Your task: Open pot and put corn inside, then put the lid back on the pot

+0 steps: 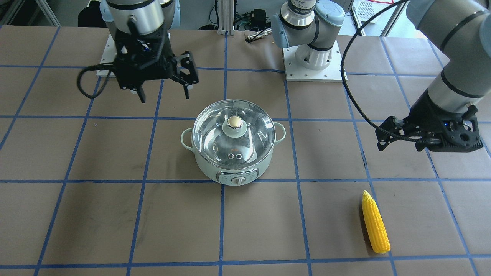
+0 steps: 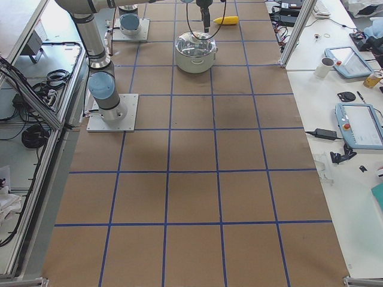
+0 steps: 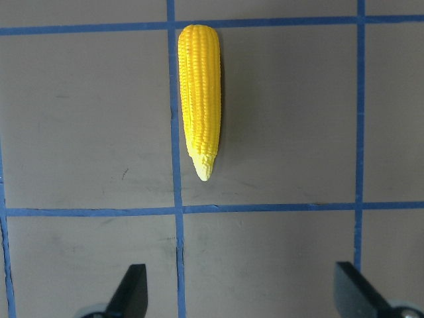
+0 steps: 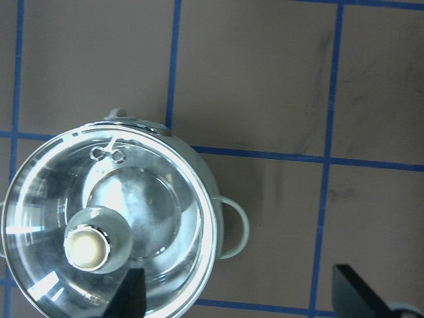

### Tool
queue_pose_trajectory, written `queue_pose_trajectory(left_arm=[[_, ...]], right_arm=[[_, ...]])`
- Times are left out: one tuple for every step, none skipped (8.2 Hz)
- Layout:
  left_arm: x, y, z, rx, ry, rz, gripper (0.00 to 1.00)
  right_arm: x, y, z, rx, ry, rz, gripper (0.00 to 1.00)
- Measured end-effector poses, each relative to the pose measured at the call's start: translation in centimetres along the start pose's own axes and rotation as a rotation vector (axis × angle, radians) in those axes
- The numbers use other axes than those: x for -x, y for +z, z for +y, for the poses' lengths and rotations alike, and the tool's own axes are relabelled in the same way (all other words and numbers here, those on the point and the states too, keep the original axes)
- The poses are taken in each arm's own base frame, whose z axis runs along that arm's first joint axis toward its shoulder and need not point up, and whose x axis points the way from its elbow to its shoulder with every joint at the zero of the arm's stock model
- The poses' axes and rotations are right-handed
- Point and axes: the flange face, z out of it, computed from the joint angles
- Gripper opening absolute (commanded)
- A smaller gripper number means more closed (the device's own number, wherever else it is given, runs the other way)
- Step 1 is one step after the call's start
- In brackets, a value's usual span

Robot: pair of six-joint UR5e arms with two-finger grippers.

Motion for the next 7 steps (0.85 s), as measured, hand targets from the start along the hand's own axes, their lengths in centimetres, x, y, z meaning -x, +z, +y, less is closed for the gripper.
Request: queue_pose_trajectory(left_arm=[[1.0, 2.0, -1.2, -0.004, -0.011, 0.0, 1.0], [1.6, 4.1, -2.5, -0.011, -0.016, -0.003, 1.0], [2.1, 6.3, -3.7, -0.009, -0.019, -0.002, 1.0], [2.4, 8.6, -4.6, 0.0, -0.021, 0.001, 1.0], [2.8, 11.2, -5.8, -0.003, -0.024, 0.002, 1.0], [3.2, 13.9, -6.9, -0.007, -0.027, 0.001, 1.0], [3.4, 16.1, -7.5, -0.001, -0.029, 0.003, 1.0]], right_arm=[[3.7, 2.1, -0.1, -0.002, 0.024, -0.007, 1.0], [7.2, 4.3, 0.1, 0.002, 0.05, -0.017, 1.0], [10.2, 6.6, 0.5, 0.015, 0.074, -0.02, 1.0], [12.3, 8.8, 1.2, 0.038, 0.102, -0.012, 1.0], [13.4, 10.6, 1.7, 0.06, 0.12, 0.001, 1.0], [13.8, 12.2, 2.2, 0.082, 0.129, 0.012, 1.0], [13.9, 13.5, 2.5, 0.099, 0.133, 0.021, 1.0]])
